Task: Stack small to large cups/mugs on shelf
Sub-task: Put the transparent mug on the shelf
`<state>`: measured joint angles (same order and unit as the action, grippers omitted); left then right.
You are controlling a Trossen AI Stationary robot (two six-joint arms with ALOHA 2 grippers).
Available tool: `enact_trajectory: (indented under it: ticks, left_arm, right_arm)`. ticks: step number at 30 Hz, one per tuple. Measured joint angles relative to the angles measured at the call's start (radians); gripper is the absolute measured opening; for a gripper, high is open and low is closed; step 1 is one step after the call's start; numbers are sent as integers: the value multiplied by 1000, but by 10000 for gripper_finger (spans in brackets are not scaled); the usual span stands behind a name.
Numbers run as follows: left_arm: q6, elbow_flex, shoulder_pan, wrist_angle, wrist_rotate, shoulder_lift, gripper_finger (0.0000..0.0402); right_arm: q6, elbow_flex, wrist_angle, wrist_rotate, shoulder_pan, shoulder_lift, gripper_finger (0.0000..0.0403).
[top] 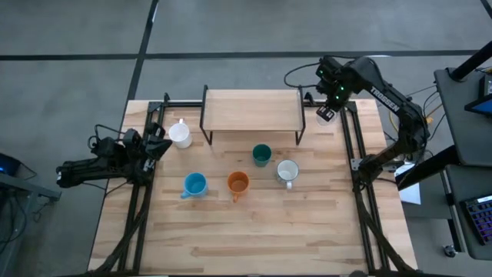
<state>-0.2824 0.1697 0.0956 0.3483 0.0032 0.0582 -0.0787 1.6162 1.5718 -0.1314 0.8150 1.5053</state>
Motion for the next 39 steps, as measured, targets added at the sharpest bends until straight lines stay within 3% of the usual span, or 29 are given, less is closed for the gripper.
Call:
enact_trajectory:
  ticks: [13, 25, 39]
  left_arm:
    - [-76, -56, 0, 2, 4, 0, 0]
    - [-78, -59, 0, 36, 4, -1, 0]
    - [-78, -60, 0, 35, 5, -2, 0]
  right_arm:
    - [-11, 212, -1, 11, -9, 91, 8]
    - [-49, 449, -2, 64, -88, 237, 8]
    - [-114, 539, -1, 104, -106, 389, 8]
